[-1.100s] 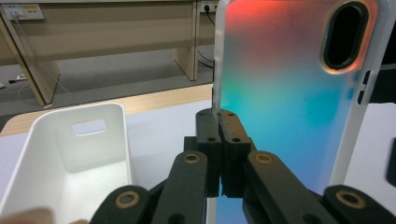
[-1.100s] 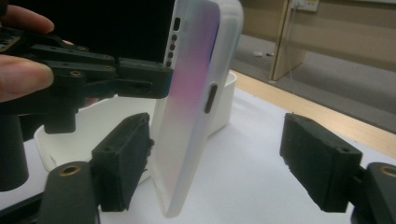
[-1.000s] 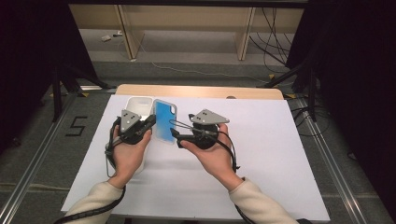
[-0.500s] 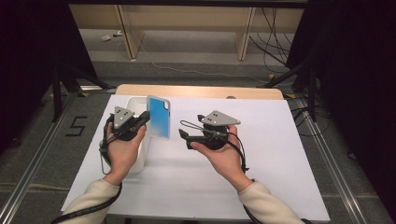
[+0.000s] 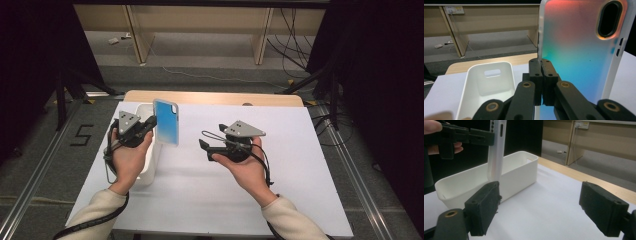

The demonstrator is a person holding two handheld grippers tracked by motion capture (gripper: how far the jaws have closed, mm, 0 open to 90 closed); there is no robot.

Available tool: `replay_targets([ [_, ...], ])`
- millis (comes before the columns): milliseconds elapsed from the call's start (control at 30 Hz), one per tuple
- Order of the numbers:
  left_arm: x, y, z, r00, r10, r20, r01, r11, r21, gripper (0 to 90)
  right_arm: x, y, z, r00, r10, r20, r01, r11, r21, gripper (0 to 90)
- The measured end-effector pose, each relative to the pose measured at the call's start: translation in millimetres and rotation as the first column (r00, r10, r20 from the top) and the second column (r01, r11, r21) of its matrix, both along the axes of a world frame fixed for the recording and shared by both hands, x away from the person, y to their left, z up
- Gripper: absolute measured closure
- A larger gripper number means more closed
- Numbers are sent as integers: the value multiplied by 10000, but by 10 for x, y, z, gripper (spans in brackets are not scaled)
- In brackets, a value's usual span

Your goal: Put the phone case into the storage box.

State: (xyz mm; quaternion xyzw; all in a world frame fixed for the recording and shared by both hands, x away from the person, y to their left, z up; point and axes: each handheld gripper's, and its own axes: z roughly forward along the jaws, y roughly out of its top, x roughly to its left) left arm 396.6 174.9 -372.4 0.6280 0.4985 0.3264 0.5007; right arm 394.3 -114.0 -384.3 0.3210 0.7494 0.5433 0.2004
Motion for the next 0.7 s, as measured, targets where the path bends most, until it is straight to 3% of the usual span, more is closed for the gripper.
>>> replay_targets([
  [267, 22, 41, 11, 9998, 205, -12, -205, 9998, 3, 881, -3, -112, -14, 9998, -208, 55, 208, 9998, -28, 178],
  [333, 30, 51, 15, 9997, 249, 22, -249, 9997, -34, 881, 5, -149, -10, 9989, -333, 339, 336, 9994, -79, 178],
  [400, 35, 61, 17, 9996, 269, 38, -269, 9996, -12, 881, -9, -174, -9, 9996, -263, 119, 263, 9996, 71, 177],
  [433, 37, 65, 18, 9996, 292, 44, -292, 9996, -5, 881, 2, -192, -13, 9986, -374, 380, 372, 9993, 36, 176],
  [600, 50, 81, 21, 9992, 396, 43, -396, 9992, 9, 881, -16, -272, -16, 9981, -455, 426, 450, 9989, 112, 173],
  [633, 55, 86, 21, 9992, 391, 61, -391, 9992, 2, 881, -32, -294, -4, 9986, -477, 207, 477, 9989, 18, 173],
  [667, 59, 93, 22, 9992, 410, 46, -410, 9992, 25, 881, -23, -315, -6, 9975, -507, 493, 507, 9987, 21, 174],
  [700, 62, 95, 23, 9991, 422, 46, -422, 9991, 19, 881, -29, -334, -5, 9975, -528, 465, 528, 9986, 9, 173],
])
